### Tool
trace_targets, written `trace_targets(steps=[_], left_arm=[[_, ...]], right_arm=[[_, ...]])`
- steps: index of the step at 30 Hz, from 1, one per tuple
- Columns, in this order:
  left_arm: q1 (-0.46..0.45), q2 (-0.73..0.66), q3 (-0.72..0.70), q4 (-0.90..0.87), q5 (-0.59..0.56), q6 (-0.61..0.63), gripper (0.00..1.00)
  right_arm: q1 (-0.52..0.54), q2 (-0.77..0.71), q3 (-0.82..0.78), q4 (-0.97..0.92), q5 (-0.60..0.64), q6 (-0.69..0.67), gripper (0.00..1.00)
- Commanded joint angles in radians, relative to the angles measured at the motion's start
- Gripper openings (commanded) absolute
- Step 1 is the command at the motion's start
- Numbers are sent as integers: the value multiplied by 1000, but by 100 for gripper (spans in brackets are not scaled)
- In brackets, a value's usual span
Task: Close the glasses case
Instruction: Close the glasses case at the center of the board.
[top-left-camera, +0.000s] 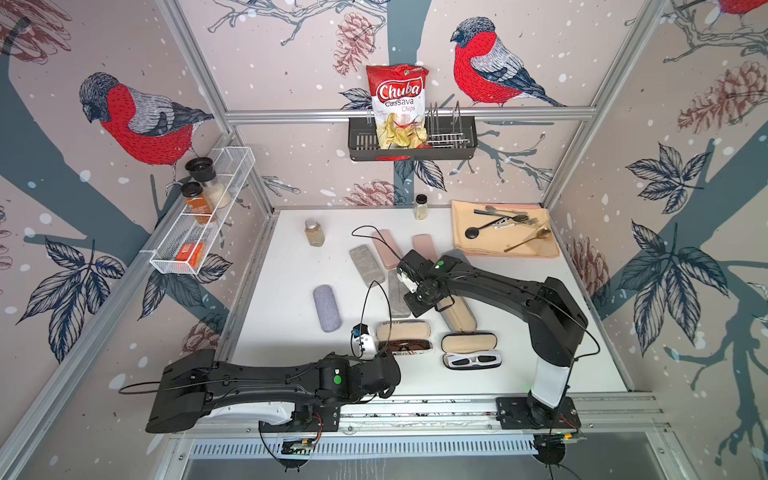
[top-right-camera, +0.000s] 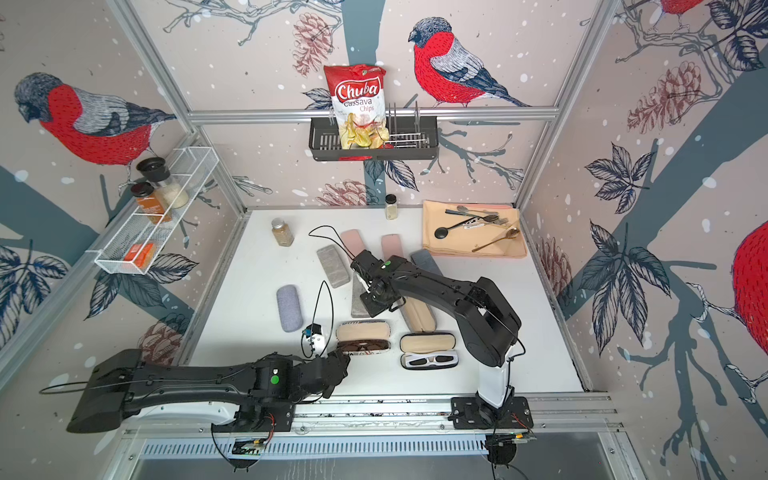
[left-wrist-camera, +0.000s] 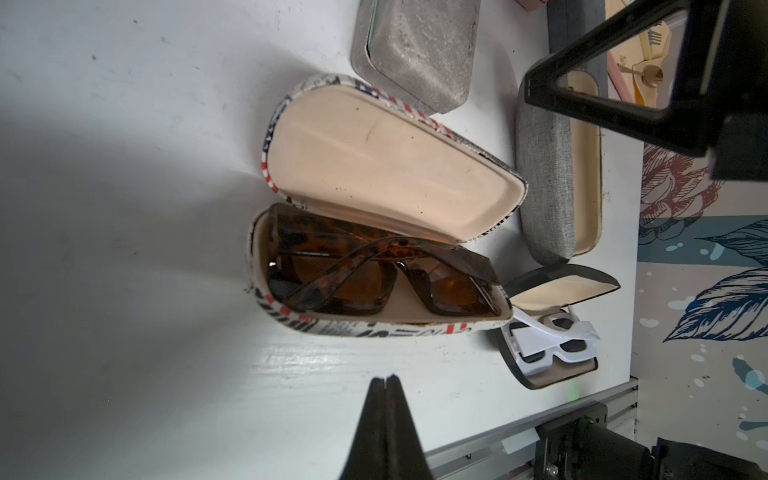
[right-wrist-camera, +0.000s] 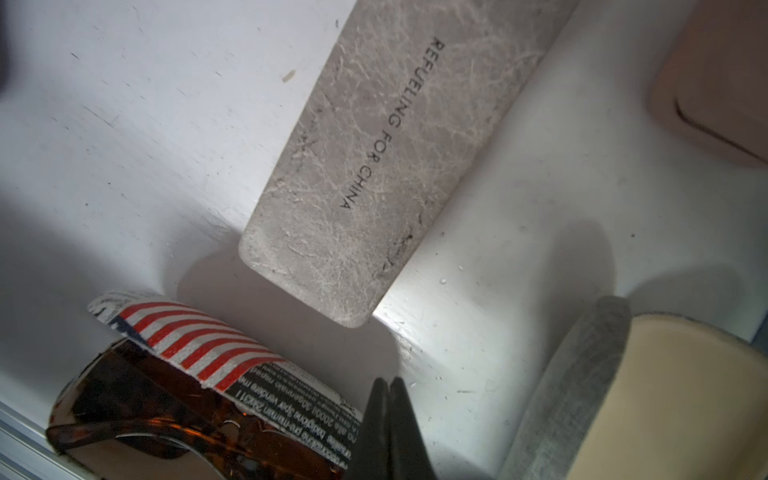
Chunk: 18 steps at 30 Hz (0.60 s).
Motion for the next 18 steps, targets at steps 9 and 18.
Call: trace_targets(steps=[9, 18], left_arm=[[-4, 58, -67, 130, 8, -38, 0], [-2, 95, -130, 254, 13, -59, 0]], right_arm=[[6, 14, -30, 27, -9, 8, 5], [29, 43, -31, 26, -27, -2, 7]])
